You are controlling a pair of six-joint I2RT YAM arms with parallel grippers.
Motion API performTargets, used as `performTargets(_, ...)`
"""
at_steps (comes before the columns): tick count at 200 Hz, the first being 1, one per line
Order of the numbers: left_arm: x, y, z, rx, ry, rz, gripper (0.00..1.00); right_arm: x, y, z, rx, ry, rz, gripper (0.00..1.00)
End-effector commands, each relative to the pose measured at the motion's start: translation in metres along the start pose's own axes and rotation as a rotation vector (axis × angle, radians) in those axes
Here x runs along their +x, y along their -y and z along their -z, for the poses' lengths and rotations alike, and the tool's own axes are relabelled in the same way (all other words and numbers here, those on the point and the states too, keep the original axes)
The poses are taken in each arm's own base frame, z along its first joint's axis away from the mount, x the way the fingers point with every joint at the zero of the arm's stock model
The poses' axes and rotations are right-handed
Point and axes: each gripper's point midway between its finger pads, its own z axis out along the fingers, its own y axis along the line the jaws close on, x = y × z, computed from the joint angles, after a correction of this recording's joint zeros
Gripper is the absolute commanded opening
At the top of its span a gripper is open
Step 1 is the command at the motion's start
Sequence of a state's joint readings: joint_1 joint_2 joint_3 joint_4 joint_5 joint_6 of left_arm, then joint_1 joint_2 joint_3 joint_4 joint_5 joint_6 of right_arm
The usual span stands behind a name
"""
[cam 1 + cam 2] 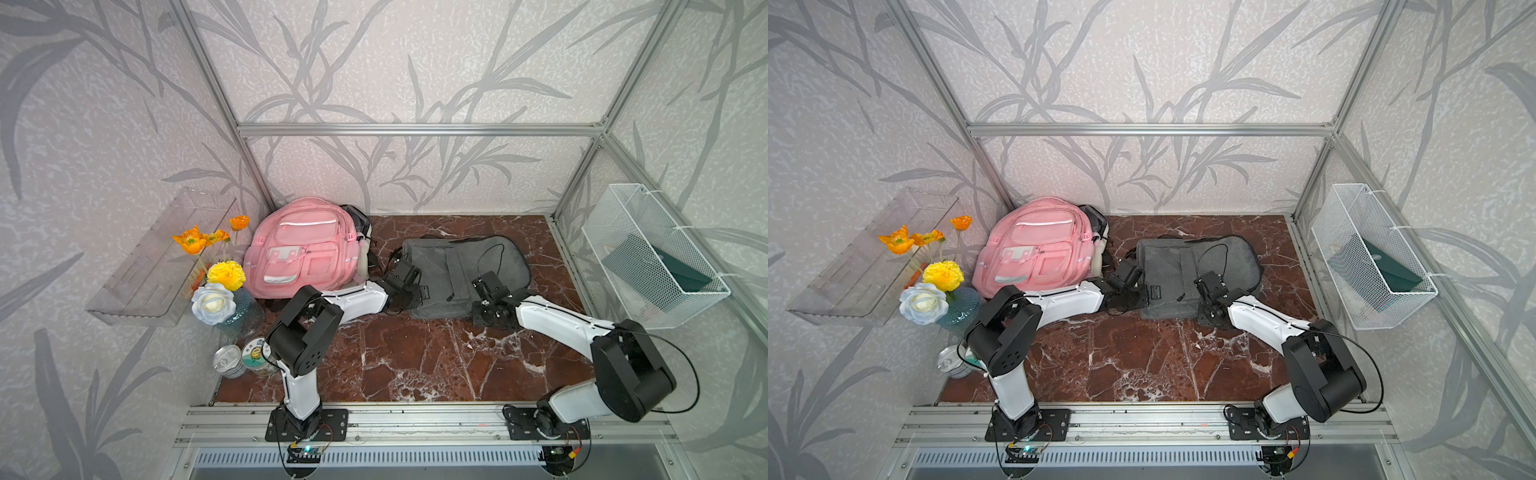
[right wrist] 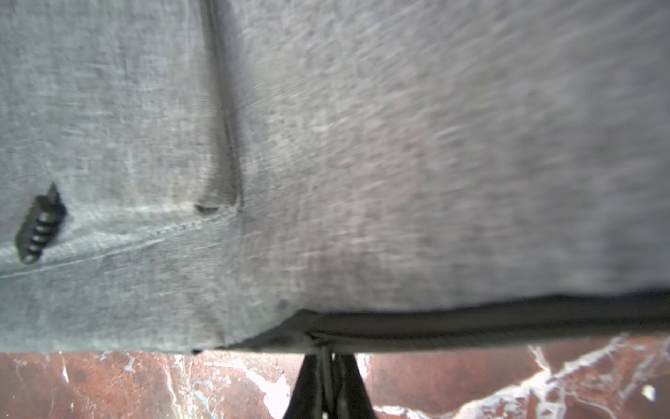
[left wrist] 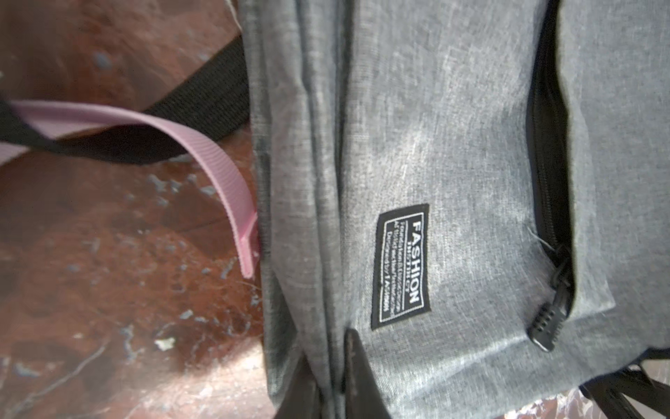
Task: Zip up the backpack
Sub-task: Zip the zipper on the backpack.
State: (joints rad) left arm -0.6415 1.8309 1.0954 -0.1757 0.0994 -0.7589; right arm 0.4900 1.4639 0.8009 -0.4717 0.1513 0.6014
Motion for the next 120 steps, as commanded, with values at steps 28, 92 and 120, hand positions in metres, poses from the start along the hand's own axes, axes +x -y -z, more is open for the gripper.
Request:
performTargets(28,-0.011,-0.039,0.000,-0.121,0.009,-0.005,0.05,-0.001,0.031,0.012,0.135,0.006,0.012,0.00)
performTargets(92,-0.035,-0.043,0.010,-0.126,0.045,-0.029,0.05,-0.016,0.061,0.029,0.092,0.048,-0.107,0.00)
performTargets(120,-0.045,-0.036,0.007,-0.113,0.052,-0.037,0.05,-0.015,0.046,0.027,0.007,0.040,-0.094,0.00)
